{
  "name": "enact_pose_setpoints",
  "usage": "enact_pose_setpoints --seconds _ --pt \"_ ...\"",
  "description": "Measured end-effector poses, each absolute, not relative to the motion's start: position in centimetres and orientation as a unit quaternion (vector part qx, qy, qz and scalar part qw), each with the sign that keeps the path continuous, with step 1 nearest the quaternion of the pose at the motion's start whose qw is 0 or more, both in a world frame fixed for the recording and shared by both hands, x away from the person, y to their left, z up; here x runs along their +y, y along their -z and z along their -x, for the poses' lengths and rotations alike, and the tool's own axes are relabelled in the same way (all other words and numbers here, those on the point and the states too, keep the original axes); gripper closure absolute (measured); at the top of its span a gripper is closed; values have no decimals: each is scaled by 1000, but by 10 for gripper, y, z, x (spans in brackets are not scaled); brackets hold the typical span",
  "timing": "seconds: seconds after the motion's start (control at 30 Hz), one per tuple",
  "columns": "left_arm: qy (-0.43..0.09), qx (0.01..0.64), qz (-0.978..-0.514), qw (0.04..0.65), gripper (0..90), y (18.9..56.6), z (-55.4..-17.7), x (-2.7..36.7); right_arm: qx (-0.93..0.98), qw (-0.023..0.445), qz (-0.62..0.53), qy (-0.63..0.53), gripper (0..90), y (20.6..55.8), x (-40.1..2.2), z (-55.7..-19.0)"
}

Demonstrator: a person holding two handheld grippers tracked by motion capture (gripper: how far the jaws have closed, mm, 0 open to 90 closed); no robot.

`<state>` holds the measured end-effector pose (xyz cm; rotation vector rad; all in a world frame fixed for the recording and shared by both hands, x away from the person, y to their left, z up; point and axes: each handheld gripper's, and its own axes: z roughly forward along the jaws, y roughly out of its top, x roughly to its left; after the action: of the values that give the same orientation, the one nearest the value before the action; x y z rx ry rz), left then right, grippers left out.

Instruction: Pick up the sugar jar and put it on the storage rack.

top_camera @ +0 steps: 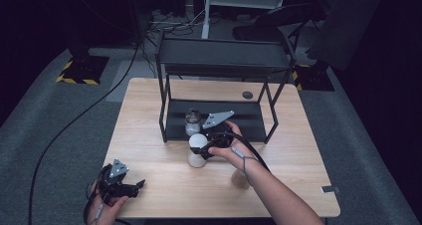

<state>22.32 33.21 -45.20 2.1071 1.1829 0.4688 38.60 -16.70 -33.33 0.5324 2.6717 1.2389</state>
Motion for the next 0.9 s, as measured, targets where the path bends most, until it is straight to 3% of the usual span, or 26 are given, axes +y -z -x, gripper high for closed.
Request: enact_pose_setpoints --seconds 0.4,0.6,0.63,0.9 --pt "-180 453 -807 334 44 452 -223 332 901 67 -174 -391 151 342 -154 -389" --pt "-180 453 -807 334 44 452 -223 332 910 70 -164 -375 255 346 -148 -389" --pt "-180 453 -807 334 44 452 -223 332 914 74 -157 -368 317 346 -146 -389" --pt "-180 452 -807 334 44 452 -223 332 919 79 -146 -359 333 343 -143 -390"
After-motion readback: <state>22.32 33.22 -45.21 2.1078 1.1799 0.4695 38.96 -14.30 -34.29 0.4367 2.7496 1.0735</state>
